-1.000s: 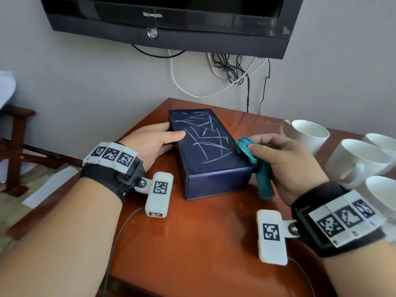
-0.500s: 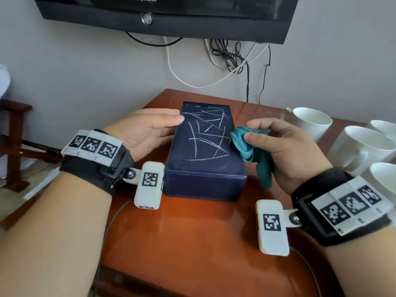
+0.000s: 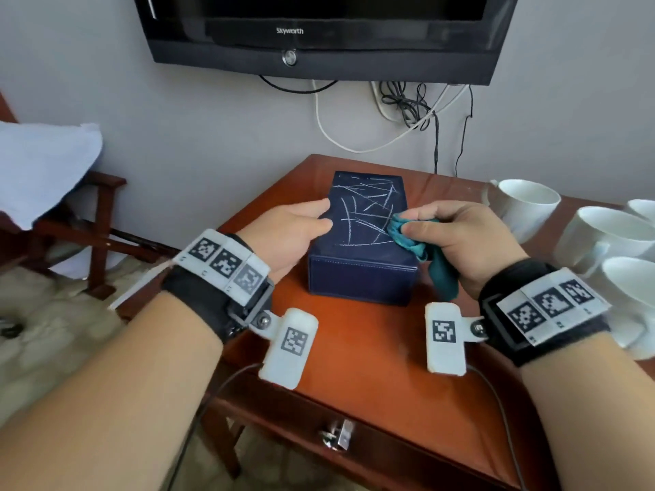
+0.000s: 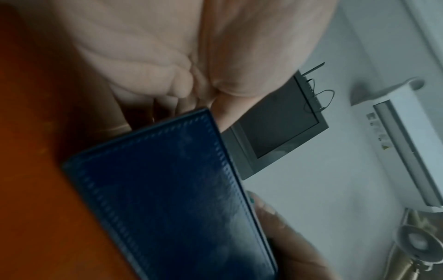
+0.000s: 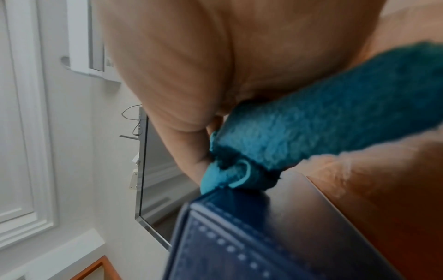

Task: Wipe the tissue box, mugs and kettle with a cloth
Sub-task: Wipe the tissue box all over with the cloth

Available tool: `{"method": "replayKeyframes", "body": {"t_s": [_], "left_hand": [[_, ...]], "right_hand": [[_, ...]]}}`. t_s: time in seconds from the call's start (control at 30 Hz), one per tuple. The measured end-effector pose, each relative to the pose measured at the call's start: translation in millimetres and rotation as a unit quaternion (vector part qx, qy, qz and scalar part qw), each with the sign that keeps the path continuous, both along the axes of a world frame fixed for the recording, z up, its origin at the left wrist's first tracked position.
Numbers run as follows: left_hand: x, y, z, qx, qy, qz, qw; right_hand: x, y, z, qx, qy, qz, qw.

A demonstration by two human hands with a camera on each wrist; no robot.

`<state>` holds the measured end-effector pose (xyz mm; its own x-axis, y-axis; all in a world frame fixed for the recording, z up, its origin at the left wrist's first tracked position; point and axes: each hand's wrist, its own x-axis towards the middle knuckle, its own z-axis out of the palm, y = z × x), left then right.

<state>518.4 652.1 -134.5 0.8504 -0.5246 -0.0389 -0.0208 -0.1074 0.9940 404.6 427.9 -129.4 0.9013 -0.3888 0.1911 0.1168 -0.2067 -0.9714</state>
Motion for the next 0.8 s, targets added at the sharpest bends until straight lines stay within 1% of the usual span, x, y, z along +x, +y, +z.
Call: {"method": "replayKeyframes", "body": {"t_s": [0.07, 0.2, 0.3, 0.37, 0.43, 0.53, 0.6, 0.73, 0.8], "left_hand": [[-5.9, 0.2, -10.1, -0.009, 0.003, 0.013, 1.0], [-20.1, 0.0, -15.2, -0.072, 0.062, 0.027, 0.995], [-23.7, -0.5, -15.1, -0.083, 0.071, 0.016, 0.994], [-23.8, 0.0, -15.9, -0.083, 0.074, 0.009, 0.994], [-21.4, 1.8, -17.0, -0.066, 0.065, 0.0, 0.996], [-13.8, 5.1, -15.1, -0.028, 0.06, -0.031, 0.997], [-9.5, 7.6, -15.2, -0.007, 0.057, -0.037, 0.998], [-4.7, 10.0, -21.3, 0.029, 0.04, -0.045, 0.998], [-14.6, 8.7, -8.0, 0.088, -0.006, -0.045, 0.995]], "right_hand": [[-3.6, 2.7, 2.0, -0.044, 0.007, 0.001, 0.999], [-15.1, 6.9, 7.1, -0.082, 0.029, 0.013, 0.996], [-28.6, 8.0, 12.3, -0.139, 0.044, 0.044, 0.988], [-35.4, 7.8, 15.4, -0.195, 0.054, 0.052, 0.978], [-36.4, 8.8, 19.8, -0.246, 0.066, 0.045, 0.966], [-26.9, 10.7, 29.1, -0.288, 0.089, 0.032, 0.953], [-15.8, 9.0, 35.0, -0.319, 0.112, 0.026, 0.941], [8.8, 4.3, 40.6, -0.333, 0.127, -0.016, 0.934], [17.3, 5.2, 41.9, -0.344, 0.127, -0.036, 0.93]]}}
